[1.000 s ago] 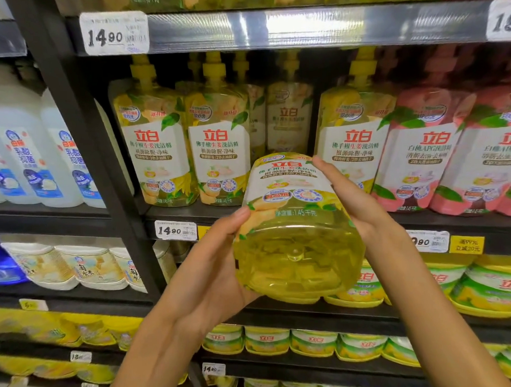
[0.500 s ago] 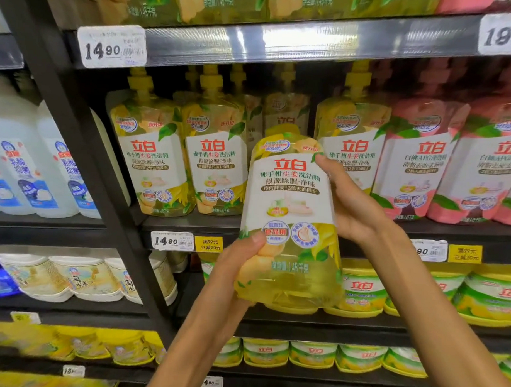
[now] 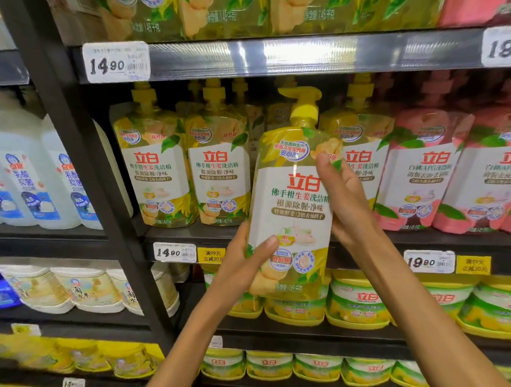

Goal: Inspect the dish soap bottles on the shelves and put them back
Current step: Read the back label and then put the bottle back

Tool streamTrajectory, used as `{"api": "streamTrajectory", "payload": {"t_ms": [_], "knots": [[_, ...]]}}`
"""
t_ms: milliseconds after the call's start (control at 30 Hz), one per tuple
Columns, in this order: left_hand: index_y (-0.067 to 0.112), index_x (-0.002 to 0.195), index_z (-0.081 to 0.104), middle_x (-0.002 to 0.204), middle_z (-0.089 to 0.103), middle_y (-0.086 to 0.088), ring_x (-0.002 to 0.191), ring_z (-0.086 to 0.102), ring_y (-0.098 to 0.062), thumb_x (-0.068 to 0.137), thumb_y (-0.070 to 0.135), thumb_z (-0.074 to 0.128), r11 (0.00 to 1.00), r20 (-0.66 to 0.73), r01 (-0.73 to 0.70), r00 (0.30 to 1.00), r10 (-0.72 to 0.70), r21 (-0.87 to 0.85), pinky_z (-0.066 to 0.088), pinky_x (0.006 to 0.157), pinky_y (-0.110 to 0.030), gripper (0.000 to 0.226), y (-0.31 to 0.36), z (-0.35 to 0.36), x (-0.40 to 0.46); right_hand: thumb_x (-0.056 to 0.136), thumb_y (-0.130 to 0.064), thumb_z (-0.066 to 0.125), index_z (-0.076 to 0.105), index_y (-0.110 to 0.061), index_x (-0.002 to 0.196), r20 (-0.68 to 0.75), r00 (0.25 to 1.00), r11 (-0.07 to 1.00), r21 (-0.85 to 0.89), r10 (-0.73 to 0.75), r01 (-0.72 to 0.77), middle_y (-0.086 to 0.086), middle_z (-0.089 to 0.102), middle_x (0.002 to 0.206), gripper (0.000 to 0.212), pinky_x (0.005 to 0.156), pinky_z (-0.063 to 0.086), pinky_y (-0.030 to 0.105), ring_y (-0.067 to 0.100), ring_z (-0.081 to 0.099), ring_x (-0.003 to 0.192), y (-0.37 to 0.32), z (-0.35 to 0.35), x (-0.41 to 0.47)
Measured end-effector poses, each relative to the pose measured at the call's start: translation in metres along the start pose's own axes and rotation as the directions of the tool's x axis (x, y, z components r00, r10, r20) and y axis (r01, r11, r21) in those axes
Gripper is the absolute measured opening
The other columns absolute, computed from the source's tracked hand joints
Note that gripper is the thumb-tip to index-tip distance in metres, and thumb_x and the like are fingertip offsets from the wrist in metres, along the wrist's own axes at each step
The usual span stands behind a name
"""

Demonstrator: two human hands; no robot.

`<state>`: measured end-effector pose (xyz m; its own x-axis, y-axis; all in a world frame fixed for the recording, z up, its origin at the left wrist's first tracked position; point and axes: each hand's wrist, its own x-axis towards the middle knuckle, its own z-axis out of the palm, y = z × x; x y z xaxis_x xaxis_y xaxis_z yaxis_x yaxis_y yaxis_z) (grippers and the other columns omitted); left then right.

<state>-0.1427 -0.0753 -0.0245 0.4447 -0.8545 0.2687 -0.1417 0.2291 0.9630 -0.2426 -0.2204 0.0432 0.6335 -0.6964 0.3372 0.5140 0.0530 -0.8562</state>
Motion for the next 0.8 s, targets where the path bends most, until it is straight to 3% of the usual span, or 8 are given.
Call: {"api": "streamTrajectory", "payload": {"t_ms": [67,267,433,600,800], "knots": [[0.033,0.127,0.046,0.123,0.064,0.008,0.111,0.063,-0.006,0.068,0.057,0.063,1.0,-0.065,-0.019,0.998,0.019,-0.006,0.053,0.09,-0.024,0.066,-0.005,0.002,0.004,0.076,-0.038,0.07,0.053,-0.02,0.118,-0.006,1.0,1.0,0.001,-0.027,0.027,0.006,0.076,0.098,0.049,0.067,0.059,0.031,0.019,0.074,0.086,0.002,0.003,0.003],[0.027,0.121,0.049,0.116,0.064,0.005,0.1,0.065,0.001,0.082,0.051,0.063,0.995,-0.196,-0.097,0.975,0.1,0.027,0.052,0.076,-0.014,0.048,-0.012,0.005,0.031,0.072,-0.042,0.072,0.034,-0.014,0.142,-0.08,0.992,0.992,-0.095,-0.095,0.087,0.017,0.062,0.129,0.084,0.085,0.058,0.048,0.03,0.069,0.105,0.0,0.008,0.015],[0.033,0.119,0.05,0.106,0.069,0.022,0.103,0.064,0.003,0.073,0.052,0.062,0.988,-0.209,-0.15,0.966,0.155,0.039,0.051,0.077,-0.014,0.051,-0.021,-0.001,0.048,0.079,-0.039,0.073,0.035,-0.014,0.142,-0.103,0.981,0.977,-0.151,-0.166,0.149,0.018,0.057,0.134,0.077,0.098,0.048,0.059,0.036,0.059,0.119,0.004,0.01,0.022],[0.028,0.124,0.048,0.112,0.067,0.021,0.108,0.063,-0.002,0.063,0.076,0.065,0.987,-0.214,-0.158,0.964,0.158,0.016,0.052,0.079,-0.016,0.079,-0.026,-0.003,0.057,0.078,-0.033,0.074,0.029,-0.011,0.145,-0.097,0.972,0.962,-0.191,-0.215,0.194,0.015,0.058,0.133,0.084,0.099,0.047,0.058,0.033,0.059,0.12,0.007,0.01,0.028],[0.024,0.128,0.046,0.116,0.067,0.015,0.11,0.063,-0.006,0.07,0.069,0.065,0.988,-0.2,-0.154,0.969,0.148,-0.018,0.054,0.081,-0.018,0.076,-0.034,-0.003,0.067,0.081,-0.028,0.068,0.036,0.003,0.134,-0.061,0.951,0.923,-0.267,-0.305,0.278,0.001,0.069,0.101,0.069,0.079,0.059,0.037,0.026,0.069,0.1,0.012,0.014,0.039]]}}
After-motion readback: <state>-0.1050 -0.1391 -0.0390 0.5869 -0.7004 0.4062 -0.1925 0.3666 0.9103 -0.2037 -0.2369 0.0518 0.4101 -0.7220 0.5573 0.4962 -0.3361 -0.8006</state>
